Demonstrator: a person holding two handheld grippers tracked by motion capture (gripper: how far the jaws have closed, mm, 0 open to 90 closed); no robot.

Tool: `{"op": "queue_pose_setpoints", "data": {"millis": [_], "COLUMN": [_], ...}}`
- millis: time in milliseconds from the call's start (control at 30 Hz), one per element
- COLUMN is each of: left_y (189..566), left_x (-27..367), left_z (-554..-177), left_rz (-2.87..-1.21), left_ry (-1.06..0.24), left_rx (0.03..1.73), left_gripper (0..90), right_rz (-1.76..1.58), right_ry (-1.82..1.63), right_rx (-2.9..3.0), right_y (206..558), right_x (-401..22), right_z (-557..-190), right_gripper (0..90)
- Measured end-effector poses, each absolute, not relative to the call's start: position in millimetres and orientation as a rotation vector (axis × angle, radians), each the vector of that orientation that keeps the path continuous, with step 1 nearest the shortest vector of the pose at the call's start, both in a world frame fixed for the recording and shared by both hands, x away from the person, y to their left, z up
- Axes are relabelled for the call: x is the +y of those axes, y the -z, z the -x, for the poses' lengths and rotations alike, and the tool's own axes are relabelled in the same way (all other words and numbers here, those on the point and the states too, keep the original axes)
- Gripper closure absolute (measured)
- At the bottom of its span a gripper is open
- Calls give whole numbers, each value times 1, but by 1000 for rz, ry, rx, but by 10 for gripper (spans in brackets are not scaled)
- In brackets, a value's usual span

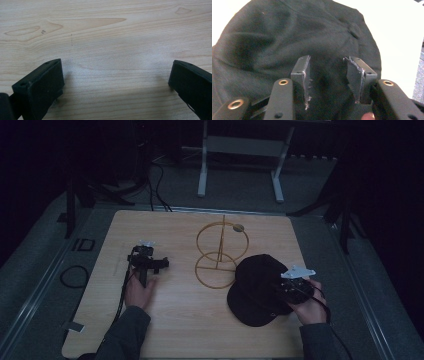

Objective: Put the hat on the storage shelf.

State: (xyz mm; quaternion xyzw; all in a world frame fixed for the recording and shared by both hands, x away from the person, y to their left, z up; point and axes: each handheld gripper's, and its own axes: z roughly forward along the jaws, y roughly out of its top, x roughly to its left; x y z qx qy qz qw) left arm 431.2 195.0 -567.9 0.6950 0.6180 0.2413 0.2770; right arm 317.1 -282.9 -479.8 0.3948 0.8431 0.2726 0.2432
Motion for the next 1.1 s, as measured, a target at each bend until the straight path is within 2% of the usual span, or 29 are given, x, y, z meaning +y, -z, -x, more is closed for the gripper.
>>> {"op": "queue_pose_setpoints", "data": {"millis": [533,1100], "left_y": [568,568], "left_x": [195,195], "left_z": [-432,-432], "left_rz": [-1870,-1871], "left_ry": [-647,-646], "left_rx": [1657,1656], "left_gripper": [0,0], "right_rz": [-977,-962], "right_ry": [-703,-608], "right_rx": [2546,2734], "right_y": [465,455], "right_x": [-254,-224], "right_z": [-342,-347], "right_gripper": [483,341]}}
